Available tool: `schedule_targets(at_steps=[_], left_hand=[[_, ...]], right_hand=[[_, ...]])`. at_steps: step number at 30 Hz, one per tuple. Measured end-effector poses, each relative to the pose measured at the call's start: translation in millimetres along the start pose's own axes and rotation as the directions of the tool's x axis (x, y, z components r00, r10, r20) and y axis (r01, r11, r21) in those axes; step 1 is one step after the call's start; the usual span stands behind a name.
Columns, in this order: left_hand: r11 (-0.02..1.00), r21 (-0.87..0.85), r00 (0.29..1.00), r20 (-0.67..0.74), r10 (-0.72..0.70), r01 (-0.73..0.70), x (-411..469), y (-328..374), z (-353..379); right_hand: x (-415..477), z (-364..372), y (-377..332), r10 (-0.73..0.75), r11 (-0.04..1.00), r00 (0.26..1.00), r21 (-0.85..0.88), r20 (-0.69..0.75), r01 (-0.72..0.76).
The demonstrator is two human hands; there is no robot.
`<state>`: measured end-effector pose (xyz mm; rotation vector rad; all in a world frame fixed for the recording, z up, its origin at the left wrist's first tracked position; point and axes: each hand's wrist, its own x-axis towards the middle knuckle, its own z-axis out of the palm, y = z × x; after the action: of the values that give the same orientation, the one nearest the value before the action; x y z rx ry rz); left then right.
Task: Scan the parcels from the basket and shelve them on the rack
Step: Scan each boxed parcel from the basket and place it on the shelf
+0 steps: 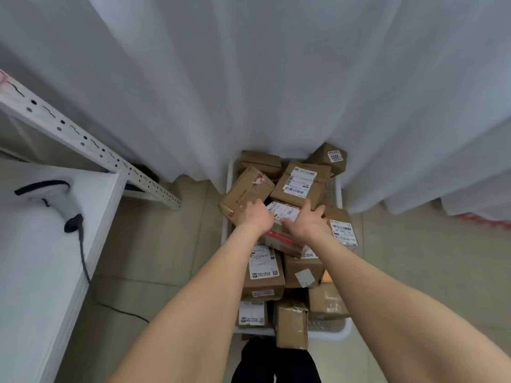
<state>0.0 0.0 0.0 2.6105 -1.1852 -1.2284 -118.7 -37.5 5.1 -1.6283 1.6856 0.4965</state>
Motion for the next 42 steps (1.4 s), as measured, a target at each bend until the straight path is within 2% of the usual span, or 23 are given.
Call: schedule_targets(at_steps=[4, 7, 13, 18, 21, 24, 27, 31, 35, 37, 42], left_hand=[[0.998, -0.023, 0.998, 0.039, -0.054, 0.055, 14.6, -3.6, 18.1], [0.997, -0.041, 0.995, 0.08, -0.068, 0.071, 17.7, -5.9, 26.8], [0.995, -0.053, 0.995, 0.067, -0.08, 0.084, 7.7, -6.6, 12.2], [0.981, -0.151, 0.992, 0.03, -0.122, 0.125, -14.9, -9.6, -10.6], [0.965, -0.229, 0.99, -0.026, -0.138, 0.129, -31.5, -11.6, -31.3], [0.945, -0.304, 0.983, -0.095, -0.156, 0.12, -51.3, -12.5, -62.2], [0.9, -0.411, 0.955, -0.176, -0.238, 0.149, -73.9, -16.4, -97.2], [0.853, -0.498, 0.893, -0.299, -0.335, 0.154, -108.9, -28.1, -144.7], [0.808, -0.584, 0.847, -0.392, -0.359, 0.073, -146.7, -48.7, -184.1], [0.748, -0.664, 0.813, -0.432, -0.391, 0.007, -163.3, -58.9, -200.0], [0.628, -0.764, 0.735, -0.507, -0.449, -0.144, -203.5, -81.4, -239.0]], right_hand=[[17.1, 6.8, 3.6, 0.14, 0.982, 0.989, 0.134, -0.048, -0.133], [21.1, 9.8, 6.2, 0.154, 0.977, 0.987, 0.159, -0.05, -0.145], [5.7, -1.8, 0.1, 0.178, 0.975, 0.982, 0.142, -0.057, -0.169], [-15.2, -22.0, -3.7, 0.19, 0.974, 0.981, 0.131, -0.042, -0.183], [-31.1, -34.6, -8.3, 0.138, 0.975, 0.99, 0.178, -0.032, -0.13], [-50.7, -47.3, -23.1, 0.105, 0.94, 0.994, 0.328, -0.017, -0.093], [-72.8, -58.5, -44.7, 0.06, 0.876, 0.998, 0.481, -0.02, -0.043], [-106.8, -77.0, -81.2, -0.03, 0.733, 0.999, 0.679, -0.035, 0.046], [-146.0, -93.7, -121.0, -0.149, 0.588, 0.989, 0.805, 0.007, 0.083], [-166.5, -98.8, -138.6, -0.217, 0.509, 0.974, 0.859, 0.059, 0.062], [-209.5, -102.3, -182.2, -0.36, 0.513, 0.918, 0.857, 0.164, 0.048]])
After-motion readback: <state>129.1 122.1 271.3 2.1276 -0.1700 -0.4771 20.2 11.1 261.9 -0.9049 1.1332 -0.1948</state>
